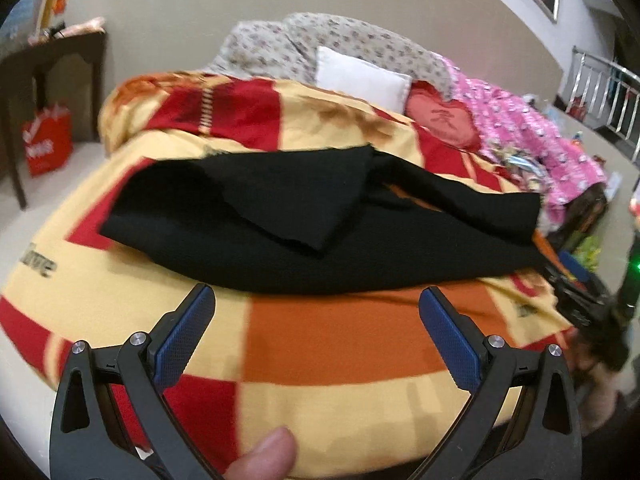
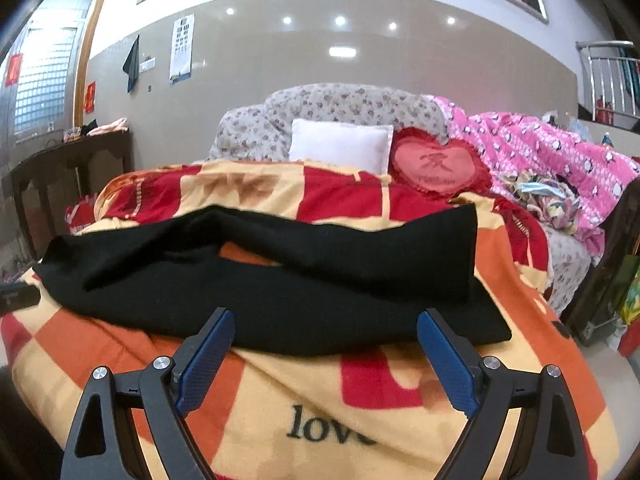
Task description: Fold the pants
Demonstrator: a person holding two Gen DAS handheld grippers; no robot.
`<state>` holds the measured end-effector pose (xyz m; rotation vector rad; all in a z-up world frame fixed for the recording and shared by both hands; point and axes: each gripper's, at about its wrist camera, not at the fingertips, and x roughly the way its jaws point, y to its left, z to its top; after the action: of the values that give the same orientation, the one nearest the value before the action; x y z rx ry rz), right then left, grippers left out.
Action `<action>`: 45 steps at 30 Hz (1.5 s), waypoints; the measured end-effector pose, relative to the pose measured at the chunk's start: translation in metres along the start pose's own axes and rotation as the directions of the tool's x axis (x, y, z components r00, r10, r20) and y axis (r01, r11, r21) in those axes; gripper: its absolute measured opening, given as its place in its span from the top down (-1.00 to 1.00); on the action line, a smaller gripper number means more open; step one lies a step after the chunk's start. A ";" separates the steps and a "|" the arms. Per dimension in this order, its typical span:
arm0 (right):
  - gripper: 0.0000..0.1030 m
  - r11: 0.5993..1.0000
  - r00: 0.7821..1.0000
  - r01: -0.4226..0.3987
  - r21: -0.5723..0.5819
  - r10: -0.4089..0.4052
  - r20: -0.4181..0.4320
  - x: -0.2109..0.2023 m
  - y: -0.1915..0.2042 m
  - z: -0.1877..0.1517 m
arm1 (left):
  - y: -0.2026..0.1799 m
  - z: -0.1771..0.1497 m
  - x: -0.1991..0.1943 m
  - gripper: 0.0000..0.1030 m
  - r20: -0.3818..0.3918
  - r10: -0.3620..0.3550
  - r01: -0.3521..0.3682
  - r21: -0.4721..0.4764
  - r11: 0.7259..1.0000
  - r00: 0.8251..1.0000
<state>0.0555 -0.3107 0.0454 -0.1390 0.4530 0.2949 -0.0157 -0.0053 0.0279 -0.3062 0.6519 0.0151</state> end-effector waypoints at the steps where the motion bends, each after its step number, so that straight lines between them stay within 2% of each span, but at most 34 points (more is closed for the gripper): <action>1: -0.77 1.000 1.000 0.004 0.017 -0.005 0.005 0.001 -0.001 0.001 | -0.005 0.000 0.000 -0.99 -0.013 0.008 -0.008 0.009 1.000 1.000; 3: -0.77 0.998 1.000 0.005 0.060 -0.006 0.003 0.005 -0.005 0.003 | -0.018 0.001 0.003 -0.99 -0.064 0.062 -0.058 0.071 0.996 0.996; 7: -0.77 0.990 1.000 -0.012 0.141 0.014 -0.017 0.012 -0.015 0.006 | -0.021 0.003 0.006 -0.99 -0.102 0.135 -0.129 0.064 0.990 0.986; 10: -0.77 0.987 0.999 -0.042 0.157 0.046 -0.025 0.013 -0.020 0.003 | -0.020 -0.003 0.013 -0.97 -0.130 0.094 -0.091 0.022 0.996 0.987; 12: -0.77 0.986 0.997 -0.058 0.159 0.066 -0.042 0.013 -0.022 0.001 | -0.022 -0.011 0.014 -0.92 -0.145 0.040 -0.042 -0.009 0.999 0.989; 15: -0.77 0.978 0.988 -0.106 0.177 0.123 -0.088 0.020 -0.023 -0.003 | -0.034 -0.023 0.007 -0.92 -0.112 0.050 -0.052 -0.017 0.999 0.992; 18: -0.64 0.976 0.983 -0.125 0.178 0.146 -0.113 0.025 -0.021 -0.006 | -0.044 -0.027 0.008 -0.92 -0.099 0.065 -0.065 0.001 0.998 0.993; 26: -0.64 0.959 0.980 -0.148 0.240 0.174 -0.092 0.023 -0.029 -0.009 | -0.064 -0.035 0.000 -0.92 -0.040 0.166 -0.163 0.070 0.984 0.985; 29: -0.64 0.948 0.978 -0.156 0.278 0.188 -0.094 0.025 -0.034 -0.010 | -0.067 -0.035 -0.005 -0.92 -0.065 0.138 -0.131 0.096 0.987 0.988; 33: -0.64 0.935 0.977 -0.148 0.321 0.190 -0.102 0.027 -0.040 -0.010 | -0.059 -0.027 -0.021 -0.92 -0.017 0.142 -0.140 0.069 0.988 0.990; 37: -0.64 0.931 0.977 -0.138 0.337 0.183 -0.105 0.027 -0.043 -0.011 | -0.035 -0.009 -0.025 -0.92 -0.003 0.155 -0.155 0.007 0.988 0.988; 40: -0.64 0.927 0.976 -0.139 0.347 0.187 -0.109 0.028 -0.043 -0.011 | -0.024 -0.004 -0.021 -0.92 0.008 0.181 -0.181 0.003 0.983 0.983; 45: -0.64 0.938 0.976 -0.112 0.328 0.165 -0.139 0.029 -0.038 -0.012 | -0.015 -0.004 -0.002 -0.92 -0.038 0.174 -0.174 0.015 0.985 0.984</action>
<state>0.0871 -0.3421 0.0244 0.1881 0.6703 0.3465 -0.0181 -0.0210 0.0305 -0.2378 0.7164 0.1726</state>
